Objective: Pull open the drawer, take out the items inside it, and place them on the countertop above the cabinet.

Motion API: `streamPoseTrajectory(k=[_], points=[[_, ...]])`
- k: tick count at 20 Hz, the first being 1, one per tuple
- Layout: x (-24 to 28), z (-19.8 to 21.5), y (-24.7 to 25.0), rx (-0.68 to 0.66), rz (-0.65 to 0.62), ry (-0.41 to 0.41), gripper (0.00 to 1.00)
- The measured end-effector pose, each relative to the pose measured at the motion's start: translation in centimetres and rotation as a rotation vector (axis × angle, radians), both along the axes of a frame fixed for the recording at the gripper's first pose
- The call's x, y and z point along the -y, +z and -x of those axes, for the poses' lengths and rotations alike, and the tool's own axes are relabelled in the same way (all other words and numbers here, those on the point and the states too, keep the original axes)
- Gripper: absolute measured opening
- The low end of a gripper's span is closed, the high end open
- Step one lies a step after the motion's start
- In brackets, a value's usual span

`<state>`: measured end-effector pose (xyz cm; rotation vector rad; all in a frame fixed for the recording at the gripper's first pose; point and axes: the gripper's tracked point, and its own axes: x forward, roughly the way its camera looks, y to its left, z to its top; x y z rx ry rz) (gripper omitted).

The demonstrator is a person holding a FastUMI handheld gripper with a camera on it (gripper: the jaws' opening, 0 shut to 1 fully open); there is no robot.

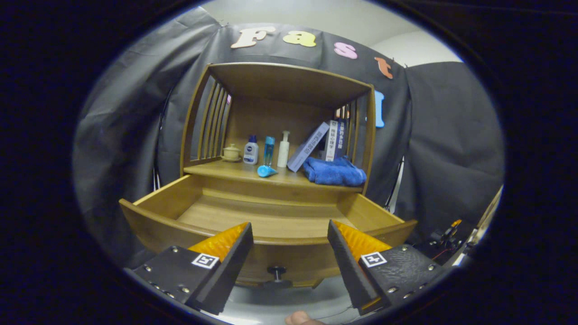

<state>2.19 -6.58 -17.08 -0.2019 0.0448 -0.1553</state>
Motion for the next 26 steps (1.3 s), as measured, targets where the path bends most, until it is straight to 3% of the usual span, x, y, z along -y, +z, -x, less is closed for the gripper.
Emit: streamPoseTrajectory(k=[6, 11, 16, 18, 22, 23, 26], points=[[0.4, -0.6, -0.4, 0.063, -0.140, 0.001, 0.98], [-0.1, 1.1, -1.0, 0.075, -0.170, -0.003, 0.98], [-0.9, 1.2, -5.9, -0.072, -0.146, 0.024, 0.98], [-2.0, 0.8, -8.0, -0.151, -0.189, 0.093, 0.98], [-2.0, -1.4, -12.0, -0.263, -0.098, 0.021, 1.00], [-1.9, -3.5, -12.9, -0.267, -0.123, 0.032, 1.00], [-2.6, -3.5, -11.3, -0.242, -0.175, 0.033, 0.98]])
